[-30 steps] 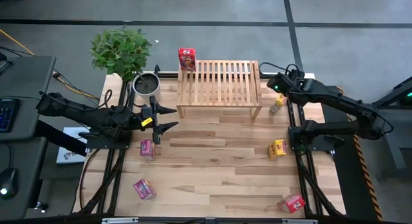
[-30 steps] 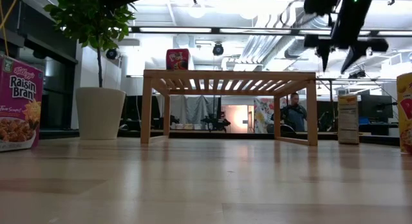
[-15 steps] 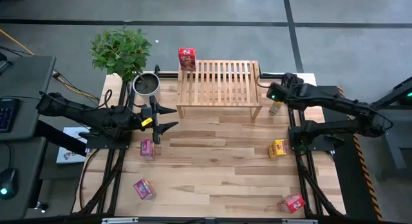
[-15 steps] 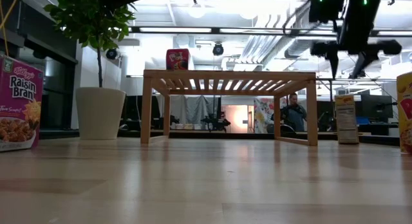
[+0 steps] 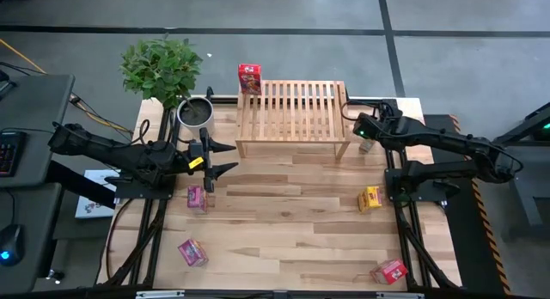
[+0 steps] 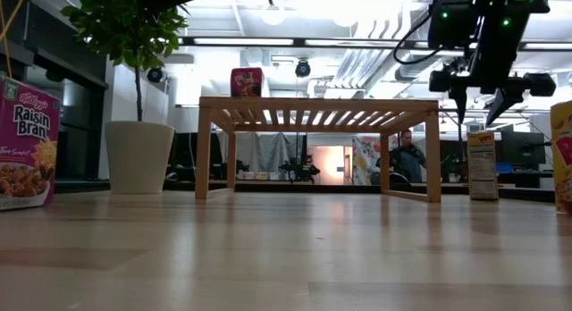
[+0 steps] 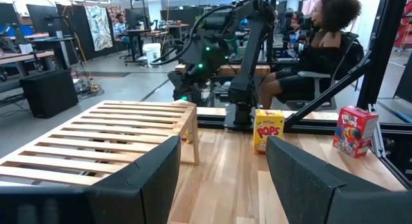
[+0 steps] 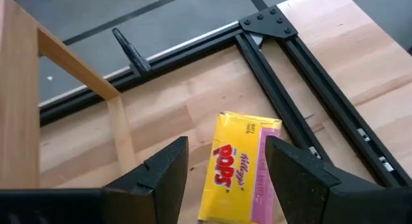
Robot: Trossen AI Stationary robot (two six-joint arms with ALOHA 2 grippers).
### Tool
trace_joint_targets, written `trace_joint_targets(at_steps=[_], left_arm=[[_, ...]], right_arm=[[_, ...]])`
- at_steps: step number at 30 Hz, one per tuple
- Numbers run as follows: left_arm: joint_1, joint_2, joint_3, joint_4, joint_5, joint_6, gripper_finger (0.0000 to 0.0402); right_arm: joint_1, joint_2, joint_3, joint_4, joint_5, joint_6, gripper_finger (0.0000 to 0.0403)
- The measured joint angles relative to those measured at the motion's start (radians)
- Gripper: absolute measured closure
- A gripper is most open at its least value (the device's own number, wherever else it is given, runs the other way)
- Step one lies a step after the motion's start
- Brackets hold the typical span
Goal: Stack cereal on shelf
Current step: Put the top yellow cereal box on the shelf
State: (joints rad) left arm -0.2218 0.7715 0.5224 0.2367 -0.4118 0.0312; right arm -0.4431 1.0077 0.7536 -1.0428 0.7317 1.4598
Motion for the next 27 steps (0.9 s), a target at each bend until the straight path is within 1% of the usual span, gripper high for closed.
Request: trace_joint_targets(at_steps=[3,10,15,21,27], left_arm=[[0.0,0.0,0.0,0.0,0.0,-0.004,0.0183],[0.0,0.0,0.0,0.0,0.0,-0.004,0.0183],[0.0,0.0,0.0,0.0,0.0,-0.003,0.0183],[0.0,0.0,0.0,0.0,0.0,-0.002,0.0183],[0.0,0.0,0.0,0.0,0.0,-0.001,0.0183]], right_arm=[[0.0,0.0,0.0,0.003,0.016,-0.001,0.0201],[0.0,0.0,-0.001,0.006,0.027,0.032,0.0168],[0.001,0.001,-0.001,0.047,0.038,0.041,0.0166],[0.001,0.011,-0.001,0.038,0.044,0.074,0.0166],[0.011,0.078,-0.001,0.032,0.069,0.167,0.0166]])
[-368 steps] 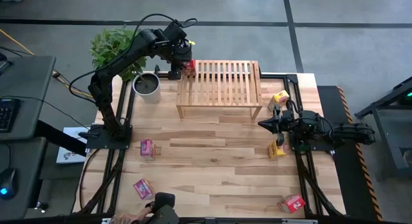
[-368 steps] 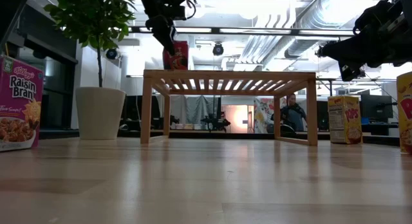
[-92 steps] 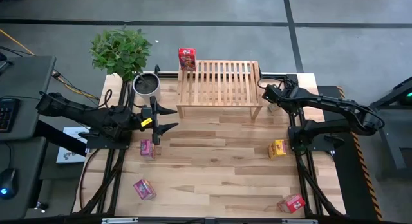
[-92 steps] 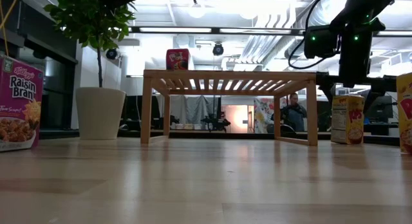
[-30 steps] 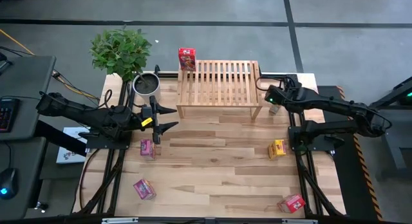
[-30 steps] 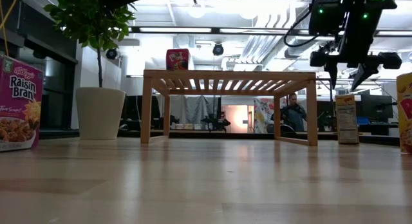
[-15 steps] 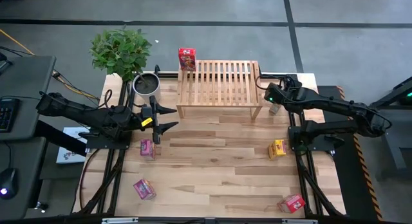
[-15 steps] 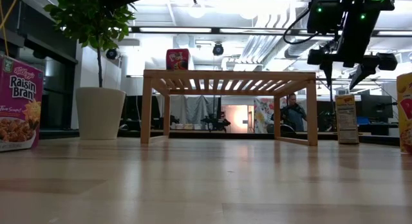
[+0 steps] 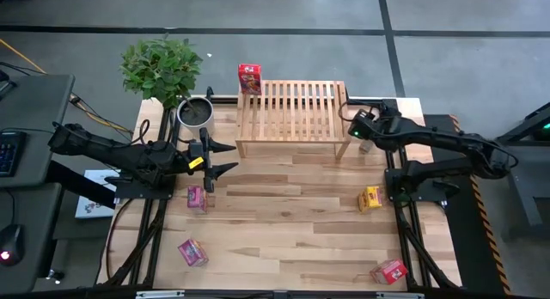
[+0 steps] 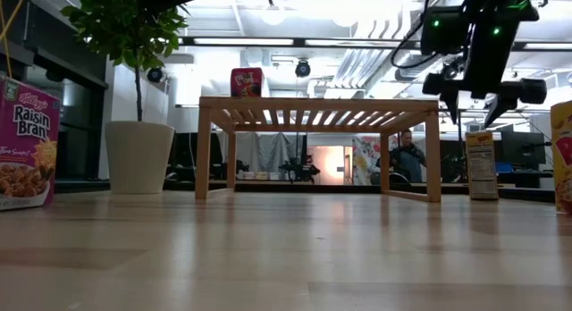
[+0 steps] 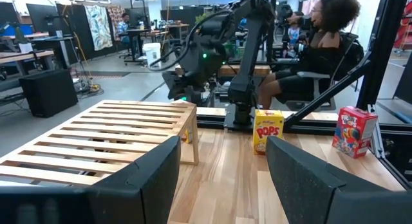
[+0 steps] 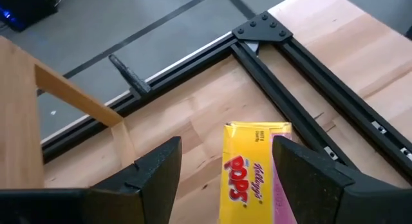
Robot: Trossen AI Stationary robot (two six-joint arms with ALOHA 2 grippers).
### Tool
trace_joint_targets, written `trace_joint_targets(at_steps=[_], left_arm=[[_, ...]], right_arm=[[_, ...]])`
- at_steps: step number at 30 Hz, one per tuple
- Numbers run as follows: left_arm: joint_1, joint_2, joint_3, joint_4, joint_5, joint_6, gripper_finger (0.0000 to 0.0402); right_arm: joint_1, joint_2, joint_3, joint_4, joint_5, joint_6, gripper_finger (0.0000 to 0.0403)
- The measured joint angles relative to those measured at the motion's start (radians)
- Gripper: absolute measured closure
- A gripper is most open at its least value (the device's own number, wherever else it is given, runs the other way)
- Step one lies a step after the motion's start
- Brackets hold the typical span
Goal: Stack cereal on shelf
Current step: Put the top yellow cereal box on the shelf
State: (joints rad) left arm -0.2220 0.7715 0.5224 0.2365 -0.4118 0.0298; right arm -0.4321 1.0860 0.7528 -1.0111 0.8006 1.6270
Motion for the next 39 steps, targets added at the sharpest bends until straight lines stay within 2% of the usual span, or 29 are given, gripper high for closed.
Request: trace_joint_targets(at_steps=[7,12,18,27,34,39], left_arm=[[0.0,0.0,0.0,0.0,0.0,0.0,0.0183],[0.0,0.0,0.0,0.0,0.0,0.0,0.0183],[0.0,0.0,0.0,0.0,0.0,0.0,0.0183],[0.0,0.0,0.0,0.0,0.0,-0.001,0.0183],[0.0,0.0,0.0,0.0,0.0,0.0,0.0183],[0.0,0.0,0.0,0.0,0.0,0.0,0.0183]], right_arm=[[0.035,0.098,0.0,-0.039,0.093,0.149,0.0166],[0.058,0.119,0.0,-0.116,0.115,0.203,0.0166],[0.068,0.118,0.014,-0.21,0.081,0.204,0.0166],[0.068,0.118,0.017,-0.201,0.029,0.182,0.0166],[0.068,0.118,0.018,-0.18,0.032,0.194,0.0166],[0.068,0.118,0.018,-0.169,0.04,0.168,0.0142]])
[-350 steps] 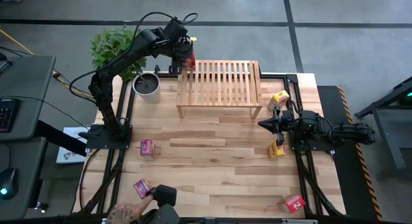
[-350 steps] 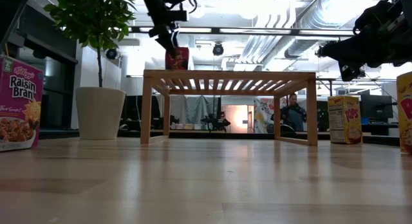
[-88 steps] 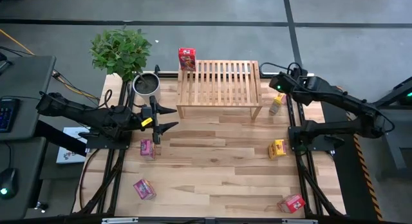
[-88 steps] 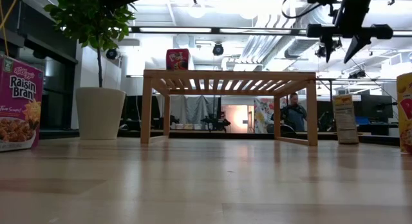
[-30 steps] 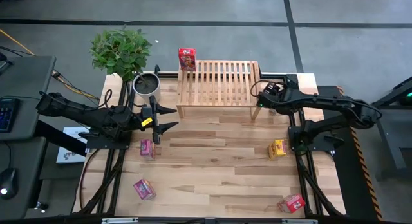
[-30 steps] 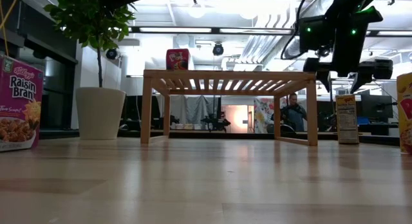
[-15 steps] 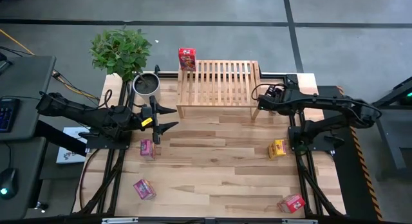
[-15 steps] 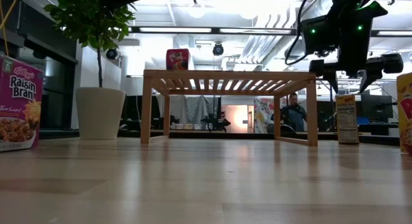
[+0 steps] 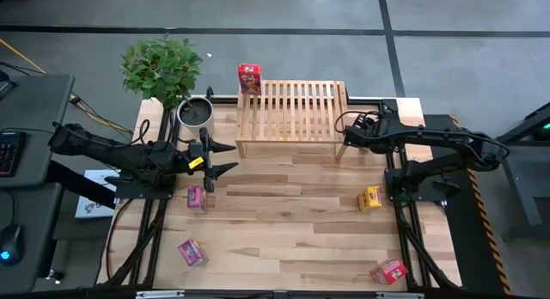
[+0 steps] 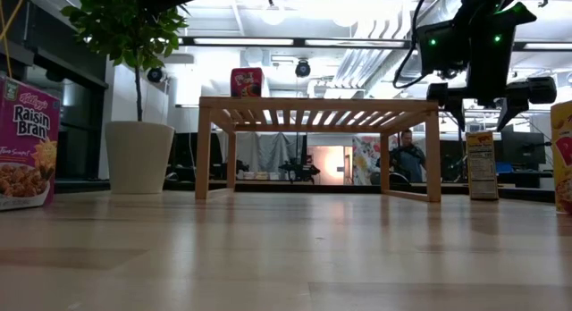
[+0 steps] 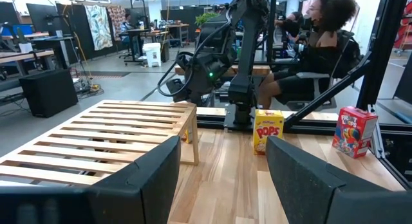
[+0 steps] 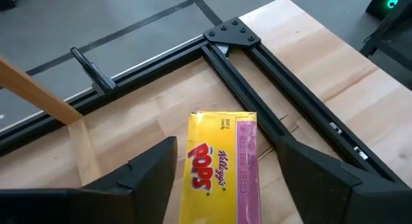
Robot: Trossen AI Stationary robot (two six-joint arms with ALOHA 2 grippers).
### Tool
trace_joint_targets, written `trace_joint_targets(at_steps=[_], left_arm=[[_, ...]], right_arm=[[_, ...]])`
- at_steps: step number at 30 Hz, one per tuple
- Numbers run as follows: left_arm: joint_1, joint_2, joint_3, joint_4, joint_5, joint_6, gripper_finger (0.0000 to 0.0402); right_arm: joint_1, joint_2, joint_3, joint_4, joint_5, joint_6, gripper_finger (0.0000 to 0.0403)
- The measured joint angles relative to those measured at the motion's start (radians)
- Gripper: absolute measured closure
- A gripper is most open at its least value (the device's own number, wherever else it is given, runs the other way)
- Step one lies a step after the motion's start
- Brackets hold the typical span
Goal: Stack cereal on shelf
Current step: Put the top yellow cereal box on the shelf
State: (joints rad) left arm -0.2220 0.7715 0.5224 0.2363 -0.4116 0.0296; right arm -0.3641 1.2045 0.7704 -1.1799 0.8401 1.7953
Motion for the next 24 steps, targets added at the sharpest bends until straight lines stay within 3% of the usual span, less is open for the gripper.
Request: trace_joint_targets(at_steps=[8,13,24], left_arm=[[0.0,0.0,0.0,0.0,0.0,0.0,0.0183],[0.0,0.0,0.0,0.0,0.0,-0.002,0.0183],[-0.001,0.0,0.0,-0.008,0.0,-0.002,0.0183]], right_arm=[[-0.002,0.0,0.0,0.01,0.013,-0.015,0.0071],[-0.002,0.007,0.0,0.01,-0.02,-0.021,0.0068],[-0.002,0.126,0.0,0.017,0.021,0.067,0.0068]])
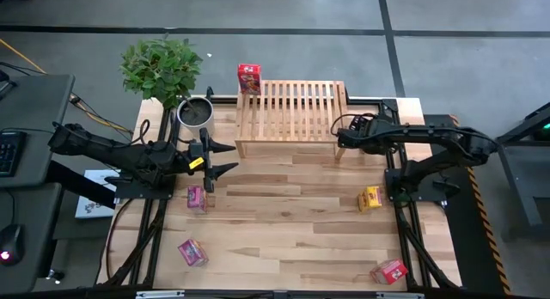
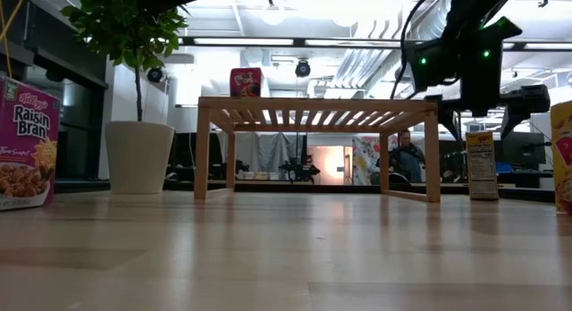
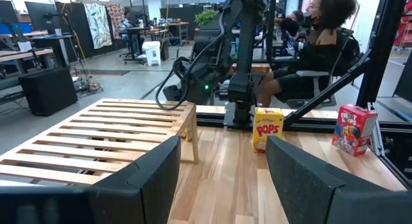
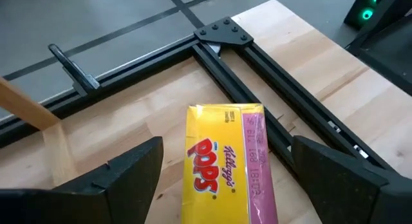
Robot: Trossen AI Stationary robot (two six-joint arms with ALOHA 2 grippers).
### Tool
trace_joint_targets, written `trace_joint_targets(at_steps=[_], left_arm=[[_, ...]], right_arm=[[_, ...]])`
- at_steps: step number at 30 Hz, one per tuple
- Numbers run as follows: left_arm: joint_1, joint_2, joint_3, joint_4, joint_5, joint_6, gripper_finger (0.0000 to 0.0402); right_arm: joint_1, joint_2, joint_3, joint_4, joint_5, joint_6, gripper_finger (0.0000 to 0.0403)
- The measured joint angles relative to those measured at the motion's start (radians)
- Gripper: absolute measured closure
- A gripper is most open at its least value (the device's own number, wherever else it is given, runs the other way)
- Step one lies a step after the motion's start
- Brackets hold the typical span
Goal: Stack cereal on shelf
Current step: Put the top yellow cereal box on the shelf
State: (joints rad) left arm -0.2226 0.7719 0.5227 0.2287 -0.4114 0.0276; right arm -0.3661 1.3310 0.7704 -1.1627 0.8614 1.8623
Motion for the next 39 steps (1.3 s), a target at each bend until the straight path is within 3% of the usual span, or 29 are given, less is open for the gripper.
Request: trace_joint_targets(at_steps=[23,39], left_arm=[[0.0,0.0,0.0,0.0,0.0,-0.017,0.0183],[0.0,0.0,0.0,0.0,0.0,-0.017,0.0183]], right_arm=[[-0.001,0.017,0.0,-0.016,-0.059,0.007,0.0068],[-0.064,0.017,0.0,0.023,-0.113,0.015,0.0069]])
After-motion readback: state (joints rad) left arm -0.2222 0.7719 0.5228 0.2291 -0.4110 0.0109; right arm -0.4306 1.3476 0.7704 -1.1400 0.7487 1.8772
